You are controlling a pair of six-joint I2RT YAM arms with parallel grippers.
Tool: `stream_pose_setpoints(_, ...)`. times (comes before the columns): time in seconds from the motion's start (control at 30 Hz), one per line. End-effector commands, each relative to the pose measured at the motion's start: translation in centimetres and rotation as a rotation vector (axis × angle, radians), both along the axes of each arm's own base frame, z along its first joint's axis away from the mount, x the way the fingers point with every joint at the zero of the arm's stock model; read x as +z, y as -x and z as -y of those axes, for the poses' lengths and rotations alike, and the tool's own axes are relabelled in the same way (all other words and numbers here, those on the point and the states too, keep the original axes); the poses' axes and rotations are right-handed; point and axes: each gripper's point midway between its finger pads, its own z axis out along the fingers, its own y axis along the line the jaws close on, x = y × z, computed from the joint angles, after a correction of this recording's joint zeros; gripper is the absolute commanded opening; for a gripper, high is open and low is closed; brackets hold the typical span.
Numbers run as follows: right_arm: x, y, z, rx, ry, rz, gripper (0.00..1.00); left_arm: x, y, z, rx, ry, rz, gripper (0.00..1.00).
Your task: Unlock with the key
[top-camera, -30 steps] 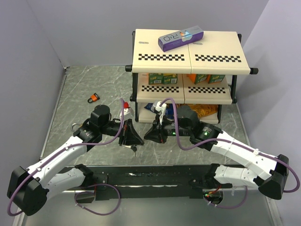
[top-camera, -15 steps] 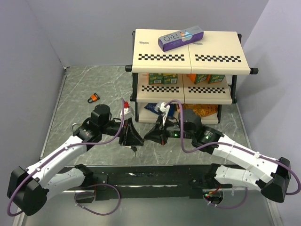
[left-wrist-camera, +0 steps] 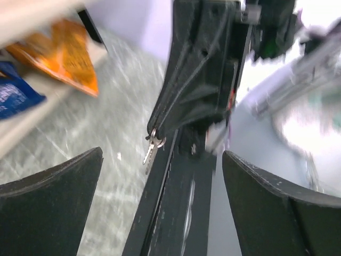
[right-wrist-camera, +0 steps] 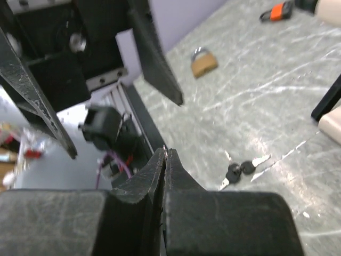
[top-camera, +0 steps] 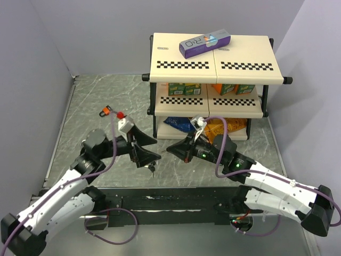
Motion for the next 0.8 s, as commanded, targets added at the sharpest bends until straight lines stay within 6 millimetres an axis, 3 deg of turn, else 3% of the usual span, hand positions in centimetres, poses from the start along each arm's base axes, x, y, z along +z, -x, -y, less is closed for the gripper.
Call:
stream_pose_setpoints(0.0,4.7,-1.1,0.5,-0.086,-0.213,0.035,0.00,4.0,-2.2,-1.4,0.221,0.283,-0.042,0.99)
stream_pose_setpoints(0.1,5.6,-1.2,0.6,-0.098,-0.266,0.040,0.00,4.0,-2.1,-2.0,0.248,0.389,-0.147,0.97)
stream_pose_setpoints(0.23,6.1,-1.5,0.8,-0.118,-0.306,0.038,0.00,4.7,-1.6,-2.1,0.223,0.497,-0.236,0.84)
stream_pose_setpoints(0.4,6.4,-1.4,0.7,-0.110,-0.332,0.027,0.00,3.8,-1.9,-1.4,0.223,0.507,-0.299,0.71)
stream_pose_setpoints(0.77,6.5,-1.4,1.0,-0.123,-0.338,0.022,0.00,4.1,-1.3,0.4,0.174,0.494,-0.307,0.47)
